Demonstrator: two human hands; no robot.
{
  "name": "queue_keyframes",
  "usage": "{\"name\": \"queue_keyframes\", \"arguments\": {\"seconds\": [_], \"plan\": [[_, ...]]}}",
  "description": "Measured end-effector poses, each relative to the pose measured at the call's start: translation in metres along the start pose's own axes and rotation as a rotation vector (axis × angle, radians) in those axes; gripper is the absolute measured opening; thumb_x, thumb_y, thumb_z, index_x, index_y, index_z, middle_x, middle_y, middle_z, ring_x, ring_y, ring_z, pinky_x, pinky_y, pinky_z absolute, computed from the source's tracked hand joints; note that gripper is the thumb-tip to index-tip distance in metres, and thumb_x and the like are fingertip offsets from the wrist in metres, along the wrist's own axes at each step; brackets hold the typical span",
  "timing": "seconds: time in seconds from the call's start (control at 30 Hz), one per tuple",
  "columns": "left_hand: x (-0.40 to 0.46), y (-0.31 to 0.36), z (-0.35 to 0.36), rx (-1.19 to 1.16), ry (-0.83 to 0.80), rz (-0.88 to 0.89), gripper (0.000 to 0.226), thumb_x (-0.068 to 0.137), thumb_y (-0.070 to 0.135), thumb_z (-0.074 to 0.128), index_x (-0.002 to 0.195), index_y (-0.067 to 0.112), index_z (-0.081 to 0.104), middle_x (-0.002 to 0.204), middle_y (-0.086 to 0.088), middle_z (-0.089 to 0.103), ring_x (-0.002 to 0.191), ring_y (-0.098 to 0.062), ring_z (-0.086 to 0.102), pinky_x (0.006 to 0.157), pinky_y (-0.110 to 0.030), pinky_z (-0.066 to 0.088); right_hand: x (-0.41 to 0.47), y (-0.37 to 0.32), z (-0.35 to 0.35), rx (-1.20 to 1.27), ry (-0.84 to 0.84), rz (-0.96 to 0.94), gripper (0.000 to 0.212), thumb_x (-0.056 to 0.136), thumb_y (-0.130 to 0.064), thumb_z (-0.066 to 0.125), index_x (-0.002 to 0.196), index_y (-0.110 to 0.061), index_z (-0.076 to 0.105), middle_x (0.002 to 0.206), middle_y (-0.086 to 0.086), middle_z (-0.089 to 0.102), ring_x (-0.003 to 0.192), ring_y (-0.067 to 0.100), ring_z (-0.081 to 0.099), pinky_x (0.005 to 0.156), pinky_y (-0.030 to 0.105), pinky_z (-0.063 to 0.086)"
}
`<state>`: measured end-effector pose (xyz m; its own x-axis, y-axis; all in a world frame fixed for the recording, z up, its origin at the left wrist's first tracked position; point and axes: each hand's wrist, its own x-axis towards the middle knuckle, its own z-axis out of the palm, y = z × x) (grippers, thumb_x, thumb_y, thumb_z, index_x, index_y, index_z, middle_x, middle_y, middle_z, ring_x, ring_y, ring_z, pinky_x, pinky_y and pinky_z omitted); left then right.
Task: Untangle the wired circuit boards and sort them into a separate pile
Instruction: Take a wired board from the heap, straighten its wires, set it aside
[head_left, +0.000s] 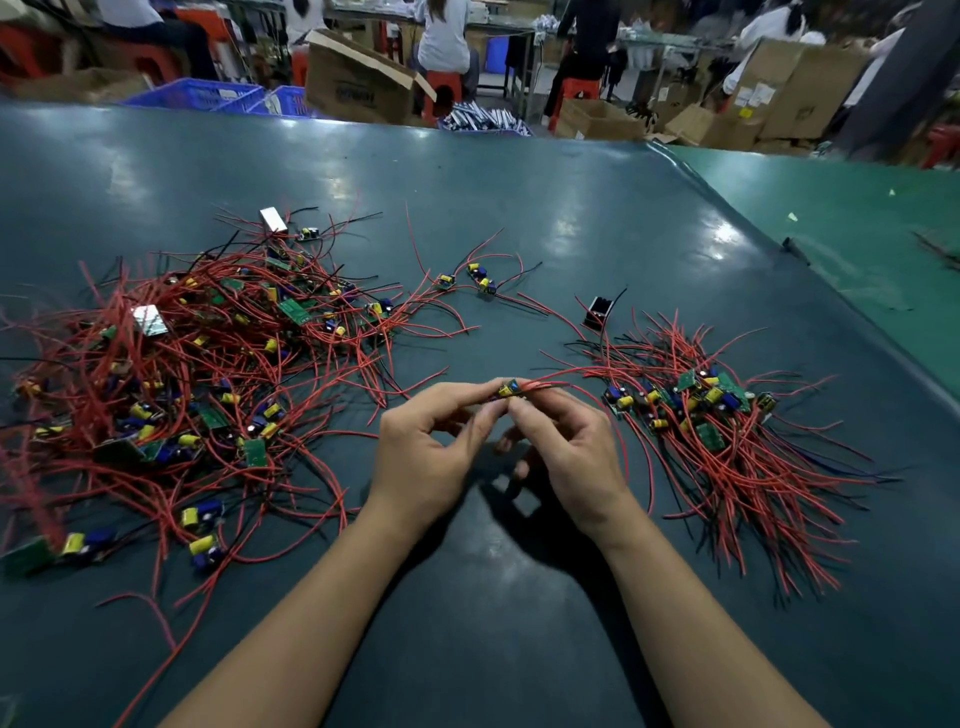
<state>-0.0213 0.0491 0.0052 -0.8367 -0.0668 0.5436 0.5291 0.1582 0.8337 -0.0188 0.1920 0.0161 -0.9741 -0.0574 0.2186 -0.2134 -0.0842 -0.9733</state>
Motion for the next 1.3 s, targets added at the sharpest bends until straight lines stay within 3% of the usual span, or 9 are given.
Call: {"name": "queue_keyframes", "arguments": {"seconds": [0.17, 0.33, 0.53, 0.67, 0.8, 0.93, 1.0, 1.17, 1.3], "plan": [[0.003, 0.002, 0.003, -0.095, 0.024, -0.148, 0.017, 0.089, 0.005, 0.067, 0.096, 0.019, 0.074, 0.088, 0.007, 0.076, 0.076, -0.012, 0.073, 0.070, -0.020, 0.055, 0.002, -0.004, 0.002, -0.075, 0.101, -0.054, 0.019, 0.095, -0.009, 0.061, 0.096, -0.023, 0.074, 0.085, -0.012, 0.074, 0.062, 0.010, 0.067, 0.053, 0.022, 0.053], [0.005, 0.003, 0.000, -0.104, 0.046, -0.227, 0.013, 0.090, 0.002, 0.066, 0.096, 0.011, 0.072, 0.083, 0.002, 0.075, 0.069, -0.015, 0.071, 0.067, -0.021, 0.054, 0.004, -0.007, -0.007, 0.203, 0.209, 0.173, 0.019, 0.094, -0.022, 0.062, 0.092, -0.029, 0.080, 0.087, -0.003, 0.074, 0.059, 0.016, 0.067, 0.041, 0.022, 0.047], [-0.001, 0.005, 0.002, 0.028, -0.145, -0.204, 0.027, 0.077, 0.023, 0.081, 0.102, 0.017, 0.075, 0.086, 0.001, 0.074, 0.071, -0.022, 0.069, 0.067, -0.032, 0.057, 0.002, 0.001, -0.007, -0.058, 0.169, 0.058, 0.020, 0.092, -0.026, 0.067, 0.077, -0.020, 0.080, 0.065, 0.002, 0.069, 0.055, 0.015, 0.056, 0.052, 0.029, 0.046], [0.000, 0.003, -0.001, 0.059, -0.130, -0.200, 0.032, 0.072, 0.032, 0.083, 0.098, 0.014, 0.075, 0.079, 0.001, 0.073, 0.069, -0.014, 0.067, 0.067, -0.025, 0.055, 0.004, 0.001, -0.007, 0.108, 0.114, 0.113, 0.010, 0.089, -0.010, 0.069, 0.089, -0.016, 0.077, 0.075, 0.000, 0.073, 0.057, 0.007, 0.063, 0.050, 0.019, 0.049], [0.001, 0.002, 0.002, 0.043, -0.124, -0.241, 0.014, 0.081, 0.025, 0.079, 0.094, 0.018, 0.076, 0.080, 0.004, 0.074, 0.070, -0.011, 0.067, 0.066, -0.026, 0.053, 0.005, 0.001, -0.008, 0.097, 0.169, 0.123, 0.015, 0.092, -0.016, 0.067, 0.079, -0.013, 0.075, 0.070, 0.008, 0.071, 0.044, 0.016, 0.060, 0.041, 0.022, 0.047], [0.004, 0.003, 0.005, -0.072, -0.070, -0.313, 0.031, 0.074, 0.028, 0.079, 0.099, 0.016, 0.068, 0.078, -0.009, 0.073, 0.075, -0.022, 0.071, 0.068, -0.028, 0.054, 0.006, 0.001, -0.010, 0.090, 0.063, 0.133, 0.010, 0.094, -0.014, 0.063, 0.090, -0.014, 0.073, 0.074, 0.002, 0.070, 0.051, 0.011, 0.057, 0.043, 0.020, 0.046], [0.004, 0.003, 0.003, -0.126, -0.069, -0.314, 0.033, 0.071, 0.029, 0.079, 0.096, 0.012, 0.066, 0.079, -0.007, 0.073, 0.075, -0.018, 0.071, 0.068, -0.023, 0.054, 0.006, 0.001, -0.009, 0.047, 0.003, 0.143, 0.008, 0.093, -0.011, 0.064, 0.092, -0.013, 0.071, 0.073, -0.001, 0.070, 0.052, 0.008, 0.057, 0.045, 0.019, 0.046], [0.008, 0.003, 0.002, -0.093, 0.020, -0.337, 0.036, 0.074, 0.031, 0.076, 0.107, 0.019, 0.064, 0.083, -0.008, 0.069, 0.071, -0.012, 0.066, 0.064, -0.020, 0.052, 0.009, -0.007, -0.008, 0.130, 0.150, 0.246, 0.008, 0.092, -0.007, 0.063, 0.086, -0.011, 0.065, 0.064, 0.004, 0.069, 0.049, 0.012, 0.061, 0.044, 0.021, 0.049], [0.010, 0.000, 0.000, -0.088, 0.050, -0.379, 0.009, 0.086, 0.016, 0.072, 0.093, 0.018, 0.068, 0.081, -0.011, 0.071, 0.074, -0.023, 0.068, 0.066, -0.030, 0.053, 0.052, -0.026, -0.001, 0.353, 0.263, 0.275, 0.009, 0.096, -0.001, 0.054, 0.089, -0.006, 0.058, 0.058, 0.005, 0.067, 0.045, 0.012, 0.060, 0.045, 0.020, 0.050]]}}
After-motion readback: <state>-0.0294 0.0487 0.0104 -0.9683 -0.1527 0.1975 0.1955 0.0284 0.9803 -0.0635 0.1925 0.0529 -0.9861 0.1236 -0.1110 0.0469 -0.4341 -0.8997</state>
